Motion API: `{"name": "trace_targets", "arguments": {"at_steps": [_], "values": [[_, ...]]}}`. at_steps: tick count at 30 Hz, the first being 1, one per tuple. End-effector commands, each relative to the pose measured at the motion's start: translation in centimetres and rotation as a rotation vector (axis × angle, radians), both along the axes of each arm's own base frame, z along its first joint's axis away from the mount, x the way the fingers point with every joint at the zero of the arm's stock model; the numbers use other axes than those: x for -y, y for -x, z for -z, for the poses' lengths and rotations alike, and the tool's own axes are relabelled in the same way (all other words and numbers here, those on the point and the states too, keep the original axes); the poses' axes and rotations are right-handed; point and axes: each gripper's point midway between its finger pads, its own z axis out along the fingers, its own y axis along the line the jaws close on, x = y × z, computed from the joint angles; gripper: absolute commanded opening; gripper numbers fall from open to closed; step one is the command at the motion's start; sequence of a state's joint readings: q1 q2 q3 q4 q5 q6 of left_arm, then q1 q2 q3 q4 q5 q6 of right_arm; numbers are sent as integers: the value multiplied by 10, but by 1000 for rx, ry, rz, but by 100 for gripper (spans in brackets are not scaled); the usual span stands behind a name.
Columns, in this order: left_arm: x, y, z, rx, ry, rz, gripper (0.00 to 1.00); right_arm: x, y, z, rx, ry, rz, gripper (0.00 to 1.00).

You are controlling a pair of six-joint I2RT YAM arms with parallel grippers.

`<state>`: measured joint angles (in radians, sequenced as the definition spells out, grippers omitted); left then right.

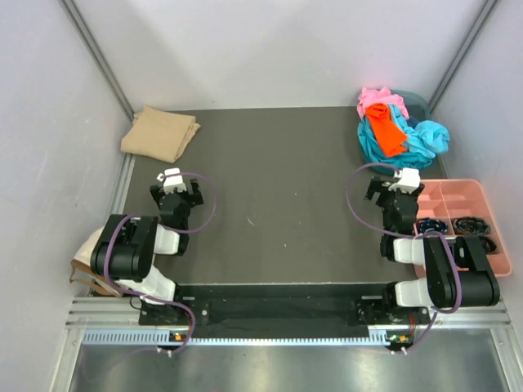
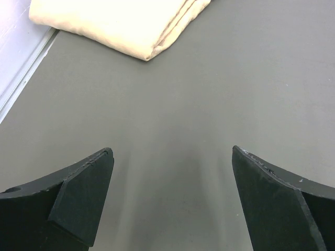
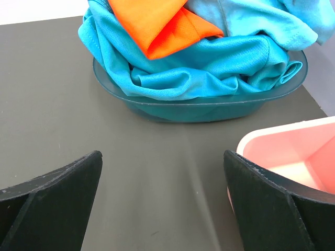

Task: Fold and stack the t-shirts
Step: Grab crumpled tshirt from bin with the right arm

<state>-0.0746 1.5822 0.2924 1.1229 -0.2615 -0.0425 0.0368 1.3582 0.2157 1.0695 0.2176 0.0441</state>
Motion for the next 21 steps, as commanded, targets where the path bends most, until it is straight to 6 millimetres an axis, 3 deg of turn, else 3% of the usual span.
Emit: {"name": "trace_targets", "arguments": {"at_steps": [1, 17, 19, 21], "values": [[2, -4, -9, 39, 9, 7, 99, -3, 3, 0, 12, 6, -14, 99], [2, -6, -9, 36, 18, 19, 99, -3, 2, 0, 12, 4, -14, 99], [-7, -4, -14, 61, 15, -32, 99, -2, 3, 1, 8, 9, -10, 99], [-30, 5, -22, 68, 41, -187, 99, -1, 3, 0, 10, 9, -8, 99]]}}
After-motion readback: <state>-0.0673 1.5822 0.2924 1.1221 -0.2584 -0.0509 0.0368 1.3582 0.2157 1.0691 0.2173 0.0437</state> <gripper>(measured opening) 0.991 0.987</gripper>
